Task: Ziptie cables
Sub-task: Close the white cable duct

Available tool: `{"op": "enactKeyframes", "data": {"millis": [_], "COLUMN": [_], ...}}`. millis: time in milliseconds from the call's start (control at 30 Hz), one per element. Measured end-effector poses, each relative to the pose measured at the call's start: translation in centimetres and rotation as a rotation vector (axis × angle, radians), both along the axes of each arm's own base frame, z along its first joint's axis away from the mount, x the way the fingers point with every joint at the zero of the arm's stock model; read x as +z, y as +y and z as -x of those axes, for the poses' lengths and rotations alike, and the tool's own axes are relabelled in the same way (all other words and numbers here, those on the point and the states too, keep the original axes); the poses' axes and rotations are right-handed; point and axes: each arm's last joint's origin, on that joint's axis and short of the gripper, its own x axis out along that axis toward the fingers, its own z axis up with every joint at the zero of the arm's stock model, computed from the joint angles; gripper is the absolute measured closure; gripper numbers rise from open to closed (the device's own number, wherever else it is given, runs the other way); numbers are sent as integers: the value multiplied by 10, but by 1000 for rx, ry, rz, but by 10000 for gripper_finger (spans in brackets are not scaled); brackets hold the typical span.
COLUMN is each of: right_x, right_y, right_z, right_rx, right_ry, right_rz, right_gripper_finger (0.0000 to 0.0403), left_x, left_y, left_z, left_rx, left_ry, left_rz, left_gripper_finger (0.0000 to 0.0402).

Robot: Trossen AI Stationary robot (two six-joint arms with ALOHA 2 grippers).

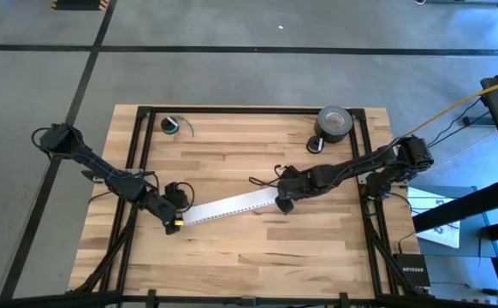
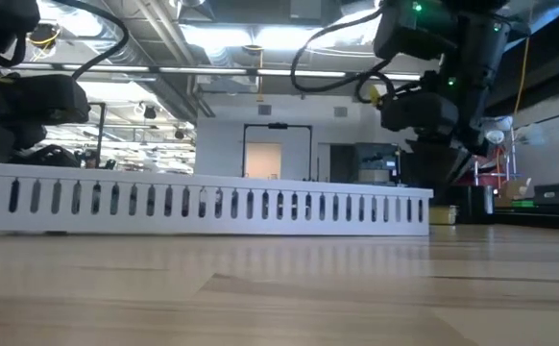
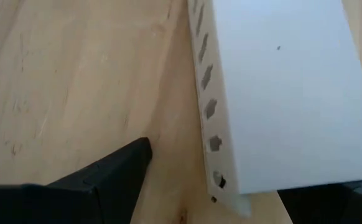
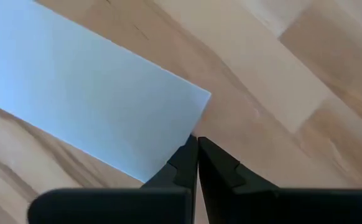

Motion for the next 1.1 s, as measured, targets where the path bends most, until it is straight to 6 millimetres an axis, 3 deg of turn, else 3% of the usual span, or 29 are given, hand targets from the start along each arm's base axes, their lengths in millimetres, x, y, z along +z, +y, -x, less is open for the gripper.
{"op": "enactKeyframes", "data": {"millis": [167,433,667,800,967,1100], "right_x": [-3,-1,-2,-2,-1,2], "right_y": [-2,0,-3,-4,-5,-5], "right_z": [15,-3,21,24,24,25], "right_rx": [-68,-1,-59,-64,-38,18], "right_ry": [145,-33,208,238,238,233], "right_rz": [10,-5,37,53,85,102], "right_gripper_finger": [403,403,403,403,403,403], "left_x": [1,0,5,24,66,98], "left_y": [0,0,-1,-2,-1,-2], "left_z": [-1,0,-2,-1,2,1], "left_rx": [21,-14,16,6,60,79], "left_ry": [-8,4,-3,76,165,97], "left_rz": [14,-6,22,15,-8,-27], "left_gripper_finger": [98,98,98,98,98,98]}}
